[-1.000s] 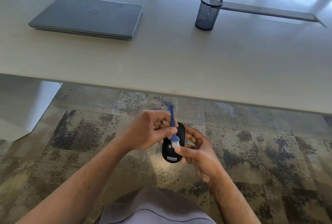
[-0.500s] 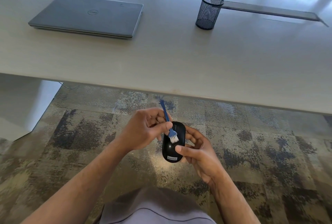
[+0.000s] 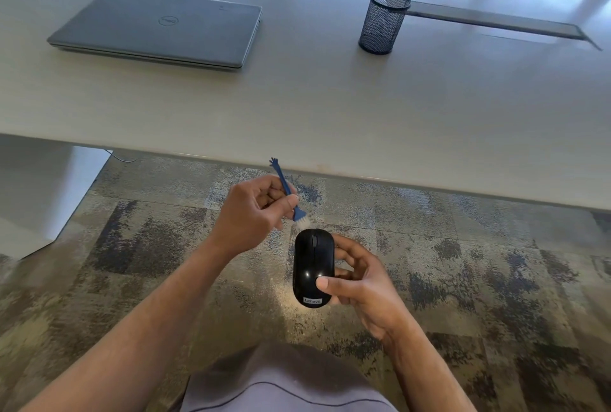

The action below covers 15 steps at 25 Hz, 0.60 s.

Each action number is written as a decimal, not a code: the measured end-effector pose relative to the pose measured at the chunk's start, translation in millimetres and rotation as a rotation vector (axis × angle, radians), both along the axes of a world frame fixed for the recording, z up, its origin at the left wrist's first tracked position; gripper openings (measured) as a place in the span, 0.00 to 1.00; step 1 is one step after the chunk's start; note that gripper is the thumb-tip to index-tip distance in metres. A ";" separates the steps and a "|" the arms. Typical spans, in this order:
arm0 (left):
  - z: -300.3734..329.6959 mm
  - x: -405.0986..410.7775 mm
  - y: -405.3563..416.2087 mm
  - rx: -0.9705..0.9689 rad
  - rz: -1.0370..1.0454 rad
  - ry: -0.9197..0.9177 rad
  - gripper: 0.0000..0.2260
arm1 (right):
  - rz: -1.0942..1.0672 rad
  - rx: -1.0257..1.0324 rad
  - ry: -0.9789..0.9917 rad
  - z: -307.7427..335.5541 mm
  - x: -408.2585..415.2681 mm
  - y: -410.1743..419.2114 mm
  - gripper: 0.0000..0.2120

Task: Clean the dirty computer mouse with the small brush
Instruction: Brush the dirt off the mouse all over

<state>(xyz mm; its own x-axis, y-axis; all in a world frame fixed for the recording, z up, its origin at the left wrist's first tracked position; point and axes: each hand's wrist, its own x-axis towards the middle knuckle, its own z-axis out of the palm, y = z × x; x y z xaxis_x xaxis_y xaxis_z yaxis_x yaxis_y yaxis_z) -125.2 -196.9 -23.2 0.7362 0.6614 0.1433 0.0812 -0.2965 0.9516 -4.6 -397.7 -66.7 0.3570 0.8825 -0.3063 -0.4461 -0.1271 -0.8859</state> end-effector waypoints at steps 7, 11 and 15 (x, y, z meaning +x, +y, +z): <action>19.7 16.5 -22.0 0.233 -0.266 0.235 0.03 | 0.019 -0.036 -0.056 6.4 -6.2 6.1 0.32; 22.4 25.0 -15.3 0.290 -0.068 0.249 0.01 | 0.009 -0.038 -0.069 5.6 -6.5 2.7 0.33; 27.2 25.7 -14.4 0.155 -0.092 0.147 0.02 | -0.018 -0.049 -0.075 3.4 -3.1 2.4 0.33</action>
<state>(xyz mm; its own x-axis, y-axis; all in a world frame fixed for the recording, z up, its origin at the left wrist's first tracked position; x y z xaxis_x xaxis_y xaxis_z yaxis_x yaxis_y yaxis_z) -99.5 -211.3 4.0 0.8126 0.5692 0.1251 0.1813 -0.4508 0.8740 -7.7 -395.3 -63.3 0.3961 0.8603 -0.3209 -0.3813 -0.1638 -0.9098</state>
